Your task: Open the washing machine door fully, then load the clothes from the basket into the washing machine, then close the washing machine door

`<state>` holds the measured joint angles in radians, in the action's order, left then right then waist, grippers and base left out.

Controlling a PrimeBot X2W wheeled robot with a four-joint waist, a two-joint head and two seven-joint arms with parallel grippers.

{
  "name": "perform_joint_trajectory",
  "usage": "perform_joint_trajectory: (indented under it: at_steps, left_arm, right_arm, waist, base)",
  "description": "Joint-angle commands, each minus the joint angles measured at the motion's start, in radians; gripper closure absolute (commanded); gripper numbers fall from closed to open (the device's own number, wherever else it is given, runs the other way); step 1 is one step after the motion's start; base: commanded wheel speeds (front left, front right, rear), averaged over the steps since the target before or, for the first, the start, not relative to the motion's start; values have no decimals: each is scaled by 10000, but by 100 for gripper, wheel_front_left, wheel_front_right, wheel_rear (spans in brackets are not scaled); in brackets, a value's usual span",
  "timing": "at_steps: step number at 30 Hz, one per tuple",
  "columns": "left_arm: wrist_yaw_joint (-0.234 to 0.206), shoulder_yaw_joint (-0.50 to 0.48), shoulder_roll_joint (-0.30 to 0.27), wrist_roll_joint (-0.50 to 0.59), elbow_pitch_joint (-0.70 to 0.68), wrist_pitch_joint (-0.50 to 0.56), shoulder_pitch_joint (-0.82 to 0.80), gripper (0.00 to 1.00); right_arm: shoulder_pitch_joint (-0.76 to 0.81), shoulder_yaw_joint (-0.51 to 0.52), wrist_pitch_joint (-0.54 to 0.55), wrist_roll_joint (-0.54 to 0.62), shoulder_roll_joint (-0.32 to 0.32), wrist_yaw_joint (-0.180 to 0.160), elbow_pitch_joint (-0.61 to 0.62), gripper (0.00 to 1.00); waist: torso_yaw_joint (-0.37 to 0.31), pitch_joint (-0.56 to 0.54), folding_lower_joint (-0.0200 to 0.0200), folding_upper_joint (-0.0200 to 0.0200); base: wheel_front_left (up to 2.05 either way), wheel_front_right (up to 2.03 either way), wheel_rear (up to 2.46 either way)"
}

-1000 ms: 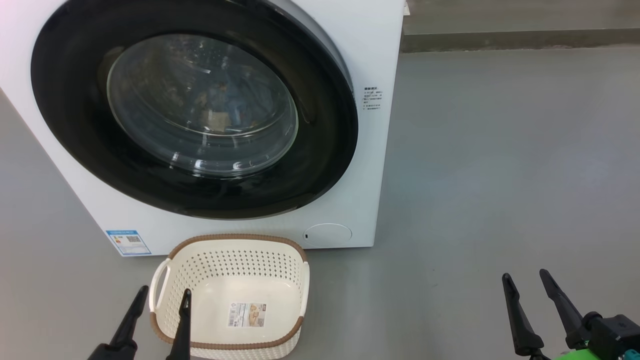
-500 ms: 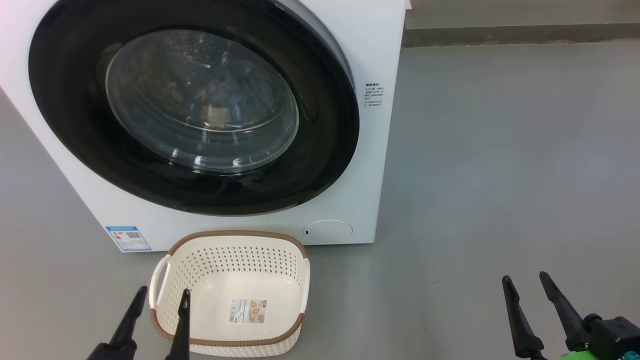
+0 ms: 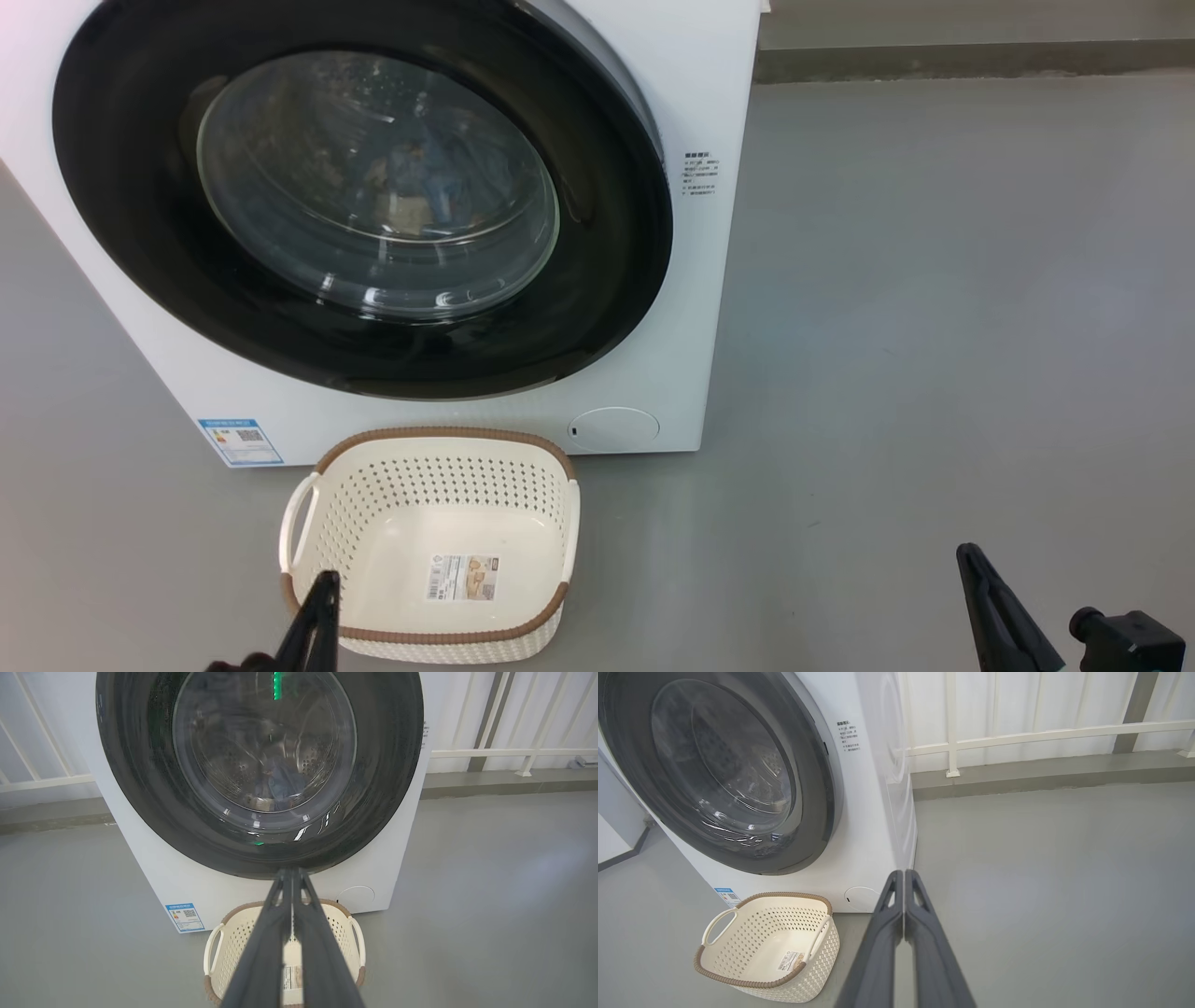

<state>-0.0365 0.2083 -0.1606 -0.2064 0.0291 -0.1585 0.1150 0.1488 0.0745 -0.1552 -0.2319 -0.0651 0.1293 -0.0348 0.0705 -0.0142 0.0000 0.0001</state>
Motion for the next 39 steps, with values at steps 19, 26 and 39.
perform_joint_trajectory:
  at_steps: [19,26,39]
  left_arm:
    - [256,-381,-6,-2320,242,307,-403,100]
    - [353,-517,30,-3140,388,427,-530,100]
    - [529,-790,110,-4649,614,661,-751,100]
  right_arm:
    - [-410,5,373,-2203,-50,2,-174,100]
    - [-553,13,512,-2985,-50,3,-303,100]
    - [-817,35,776,-4433,-45,4,-539,100]
  waist:
    - [-110,25,1,-1]
    - [-150,34,1,-1]
    - [-223,53,1,-1]
  base:
    - [0,0,0]
    - [0,0,0]
    - [0,0,0]
